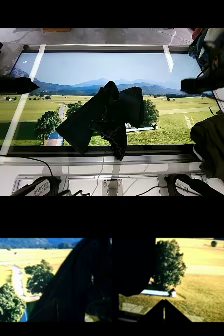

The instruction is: Fold the clothes and pants, and hang the long-sleeved shirts on hangers.

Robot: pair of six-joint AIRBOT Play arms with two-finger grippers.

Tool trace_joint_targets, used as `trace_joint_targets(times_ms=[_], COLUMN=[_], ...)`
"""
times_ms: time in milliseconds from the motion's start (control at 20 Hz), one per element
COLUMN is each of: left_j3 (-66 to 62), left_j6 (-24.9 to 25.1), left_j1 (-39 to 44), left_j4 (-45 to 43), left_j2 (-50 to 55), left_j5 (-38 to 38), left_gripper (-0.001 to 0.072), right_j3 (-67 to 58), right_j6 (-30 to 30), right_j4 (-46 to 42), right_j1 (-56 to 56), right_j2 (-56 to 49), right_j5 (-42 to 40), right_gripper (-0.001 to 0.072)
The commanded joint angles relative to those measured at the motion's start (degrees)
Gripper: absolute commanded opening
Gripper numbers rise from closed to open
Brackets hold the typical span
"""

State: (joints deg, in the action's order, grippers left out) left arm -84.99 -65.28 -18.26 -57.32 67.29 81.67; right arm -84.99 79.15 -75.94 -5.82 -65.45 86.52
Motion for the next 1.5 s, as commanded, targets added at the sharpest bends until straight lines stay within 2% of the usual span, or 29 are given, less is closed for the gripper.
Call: trace_joint_targets(times_ms=[0,150,350,400,500,700,750,800,850,900,1050,1150,1200,1250,1350,1450], left_j3=[0.13,4.55,19.08,23.02,29.51,35.26,35.41,35.41,35.41,35.41,35.41,35.41,35.41,35.41,35.41,35.41], left_j6=[3.98,4.74,6.01,5.97,5.97,5.7,5.73,5.73,5.73,5.73,5.73,5.75,5.75,5.75,5.75,5.75], left_j1=[-0.04,-0.07,-0.04,-0.04,-0.04,-0.04,-0.04,-0.04,-0.04,-0.04,-0.04,-0.04,-0.04,-0.04,-0.04,-0.04], left_j4=[2.56,2.56,2.54,2.54,2.56,5.46,6.4,7.54,8.72,10.03,12.76,13.03,13.03,13.03,13.03,13.03], left_j2=[-2.12,-6.69,-14.45,-15.8,-17.16,-17.11,-17.11,-17.11,-17.11,-17.11,-17.11,-17.11,-17.11,-17.11,-17.11,-17.11], left_j5=[4.98,4.94,4.5,4.55,4.52,4.02,3.41,2.75,2.1,1.64,0.9,0.35,0.31,0.33,0.2,-0.02], left_gripper=[0.0019,0.0019,0.0019,0.0019,0.0019,0.0019,0.0019,0.0019,0.0019,0.0019,0.0019,0.0019,0.0019,0.0019,0.0019,0.0019], right_j3=[15.04,29.77,45.72,49.13,55.89,70.23,73.68,76.52,79.08,80.91,83.8,83.91,83.91,83.8,82.84,80.02], right_j6=[-4.13,-3.52,3.89,4.04,4.24,5.9,8.09,10.84,13.88,16.7,26.14,29.09,28.74,24.11,8.09,-2.54], right_j4=[9.22,13.42,21.64,23.61,29.29,46.1,48.11,49.29,49.53,49.44,50.01,50.25,50.23,50.18,50.25,49.9], right_j1=[0.04,0.04,0.04,0.04,0.04,0.2,1.25,2.56,4.2,5.88,11.82,16.37,18.71,21.31,25.86,30.01], right_j2=[9.09,20.65,33.22,35.39,38.34,39.15,39.15,39.15,39.12,39.08,38.97,38.97,38.97,38.97,38.97,38.97], right_j5=[0.96,0.57,-1.33,-1.97,-3.41,-5.84,-9.25,-12.87,-16.9,-19.78,-25.29,-29.99,-32.22,-34.03,-33.24,-33.27], right_gripper=[0.0048,0.0048,0.0049,0.0048,0.0048,0.0049,0.0089,0.0219,0.0393,0.0461,0.0459,0.0457,0.0455,0.0454,0.0453,0.0452])
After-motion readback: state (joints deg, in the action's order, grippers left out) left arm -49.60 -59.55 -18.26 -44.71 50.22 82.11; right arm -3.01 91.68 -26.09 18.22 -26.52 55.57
